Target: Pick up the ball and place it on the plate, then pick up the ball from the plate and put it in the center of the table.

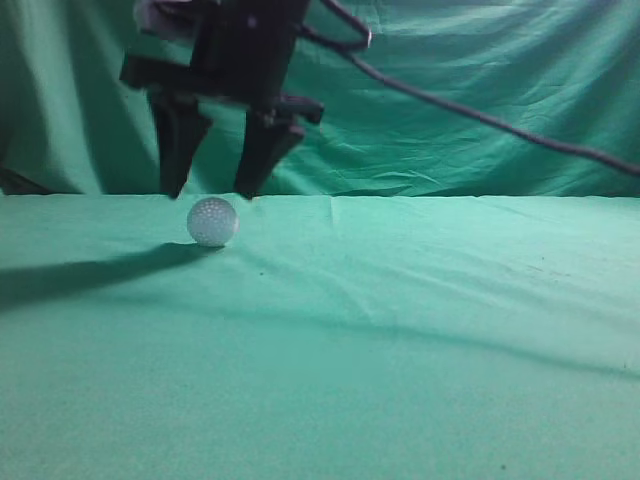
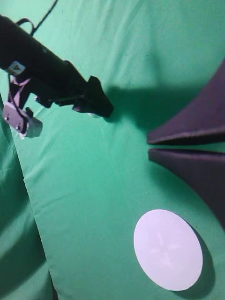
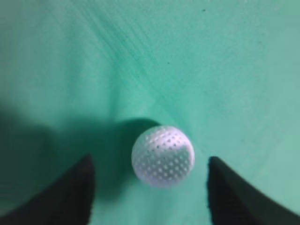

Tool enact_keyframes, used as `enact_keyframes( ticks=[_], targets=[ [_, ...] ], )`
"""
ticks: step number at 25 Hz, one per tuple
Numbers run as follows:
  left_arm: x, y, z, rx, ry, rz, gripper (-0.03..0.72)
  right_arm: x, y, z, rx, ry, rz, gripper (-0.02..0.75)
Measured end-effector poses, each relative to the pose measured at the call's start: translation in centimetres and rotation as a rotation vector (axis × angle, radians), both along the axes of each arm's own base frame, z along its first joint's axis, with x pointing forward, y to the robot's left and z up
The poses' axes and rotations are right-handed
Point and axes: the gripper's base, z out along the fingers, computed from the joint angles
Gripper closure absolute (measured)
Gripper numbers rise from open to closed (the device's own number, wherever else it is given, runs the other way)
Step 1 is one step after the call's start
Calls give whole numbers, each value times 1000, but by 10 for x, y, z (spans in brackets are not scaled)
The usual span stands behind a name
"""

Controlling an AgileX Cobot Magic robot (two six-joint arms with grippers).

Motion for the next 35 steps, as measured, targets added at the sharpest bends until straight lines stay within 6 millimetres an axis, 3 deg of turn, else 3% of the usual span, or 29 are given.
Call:
enact_keyframes(
  ticks=[3, 6, 9, 15, 21, 28, 35],
  targets=[
    [0, 0, 0, 2, 0, 0, 688, 2, -2, 33, -42, 1, -22, 362],
    [0, 0, 0, 10, -3, 2, 688, 5, -10, 76, -60, -49, -85, 591],
    [0, 1, 0, 11, -7, 3, 688, 2, -19, 120, -9, -133, -144, 738],
    [0, 1, 0, 7, -8, 4, 688, -26, -44, 195, 95, -232, -171, 738],
    [-1, 0, -2, 12, 22, -10, 688, -80, -91, 259, 178, -295, -195, 738],
    [-1, -1, -2, -15, 25, -12, 688, -142, -146, 271, 160, -288, -198, 738],
    [-1, -2, -2, -16, 26, -13, 688, -189, -192, 262, 139, -286, -249, 738]
  ],
)
